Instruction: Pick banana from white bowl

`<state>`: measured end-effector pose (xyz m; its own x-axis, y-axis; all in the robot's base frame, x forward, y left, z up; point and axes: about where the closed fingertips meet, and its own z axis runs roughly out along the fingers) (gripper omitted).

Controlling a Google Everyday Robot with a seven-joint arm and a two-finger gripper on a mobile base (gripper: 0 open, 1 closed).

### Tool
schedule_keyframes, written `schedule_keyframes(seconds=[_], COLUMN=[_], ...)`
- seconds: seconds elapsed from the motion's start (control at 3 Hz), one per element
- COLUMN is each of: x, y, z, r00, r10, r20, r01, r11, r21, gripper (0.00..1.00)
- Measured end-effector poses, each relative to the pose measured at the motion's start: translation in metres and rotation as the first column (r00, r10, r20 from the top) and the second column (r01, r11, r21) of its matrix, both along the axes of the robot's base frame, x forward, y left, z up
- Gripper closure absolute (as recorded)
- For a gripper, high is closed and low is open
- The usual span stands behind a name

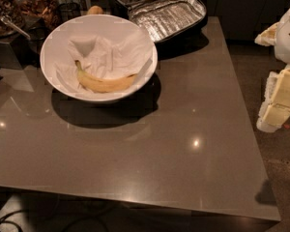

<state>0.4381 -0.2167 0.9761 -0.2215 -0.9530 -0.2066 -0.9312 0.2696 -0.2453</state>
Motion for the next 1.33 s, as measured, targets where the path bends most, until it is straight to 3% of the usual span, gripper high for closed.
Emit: schedule_keyframes(seconds=[0.67,1.0,1.33], x=[-0.001,-0.003,-0.004], y=[0.012,0.038,0.072], z=[0.008,0.023,0.033], r00=[0.9996,0.999,1.0], r10=[-0.029,-0.044,-0.004], r20=[-0.003,-0.009,-0.001], r01=[0.029,0.043,0.004], r11=[0.999,0.995,0.989], r21=[-0.033,-0.087,-0.147], gripper=[0.0,0.0,0.0])
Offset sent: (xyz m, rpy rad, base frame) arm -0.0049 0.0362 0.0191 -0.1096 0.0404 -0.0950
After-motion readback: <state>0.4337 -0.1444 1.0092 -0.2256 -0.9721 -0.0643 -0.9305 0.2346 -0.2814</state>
